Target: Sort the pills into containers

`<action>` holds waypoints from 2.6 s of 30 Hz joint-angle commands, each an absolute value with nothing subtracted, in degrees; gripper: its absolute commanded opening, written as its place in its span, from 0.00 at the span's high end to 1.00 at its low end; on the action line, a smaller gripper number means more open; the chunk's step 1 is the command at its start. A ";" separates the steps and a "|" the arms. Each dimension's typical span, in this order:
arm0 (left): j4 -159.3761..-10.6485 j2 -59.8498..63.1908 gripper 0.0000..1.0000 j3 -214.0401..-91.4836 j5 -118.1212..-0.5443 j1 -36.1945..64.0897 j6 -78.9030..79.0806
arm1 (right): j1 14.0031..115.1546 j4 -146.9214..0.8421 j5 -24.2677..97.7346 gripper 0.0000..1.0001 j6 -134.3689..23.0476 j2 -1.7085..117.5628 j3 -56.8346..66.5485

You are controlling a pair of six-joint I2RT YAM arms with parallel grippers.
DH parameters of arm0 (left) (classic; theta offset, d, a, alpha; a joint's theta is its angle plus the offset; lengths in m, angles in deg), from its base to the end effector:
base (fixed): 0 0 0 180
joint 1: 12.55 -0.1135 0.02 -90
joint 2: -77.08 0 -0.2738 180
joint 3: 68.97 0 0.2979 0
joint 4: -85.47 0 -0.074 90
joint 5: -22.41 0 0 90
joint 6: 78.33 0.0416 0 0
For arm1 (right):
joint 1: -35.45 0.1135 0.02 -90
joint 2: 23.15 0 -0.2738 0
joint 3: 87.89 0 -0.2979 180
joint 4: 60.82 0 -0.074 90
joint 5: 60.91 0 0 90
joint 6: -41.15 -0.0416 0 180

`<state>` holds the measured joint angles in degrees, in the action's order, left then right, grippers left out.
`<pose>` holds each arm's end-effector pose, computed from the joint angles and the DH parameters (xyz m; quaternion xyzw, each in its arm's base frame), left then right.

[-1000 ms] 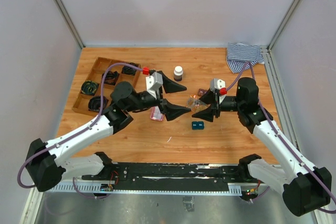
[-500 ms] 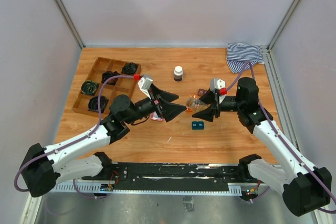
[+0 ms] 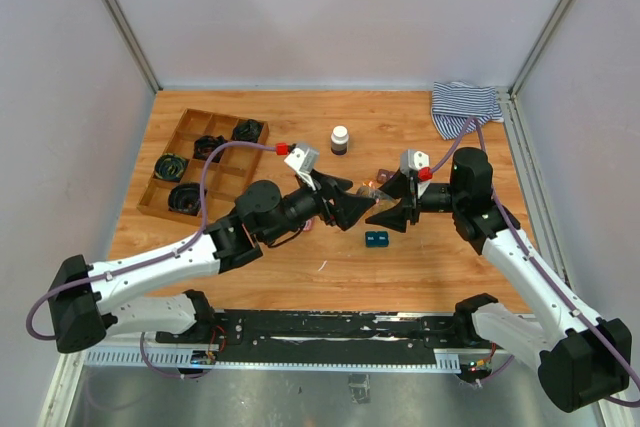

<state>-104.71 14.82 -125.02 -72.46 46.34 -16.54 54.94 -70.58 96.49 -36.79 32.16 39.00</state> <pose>0.1600 -0.2584 0.3316 0.1503 0.6655 -0.4823 0.5494 0.2228 0.1196 0.3085 -0.5119 0.5271 0.4641 0.4948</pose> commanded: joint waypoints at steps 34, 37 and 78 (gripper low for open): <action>-103.76 10.76 0.86 -126.54 -28.01 37.28 15.07 | 54.27 -69.13 96.59 0.99 -36.01 31.34 37.86; -101.45 8.79 0.88 -129.29 -23.99 34.61 16.18 | 54.21 -69.11 96.63 0.99 -36.01 31.40 37.84; -90.37 16.88 0.19 -130.77 -63.00 40.09 -14.37 | 54.00 -69.09 96.64 0.99 -36.04 31.99 37.93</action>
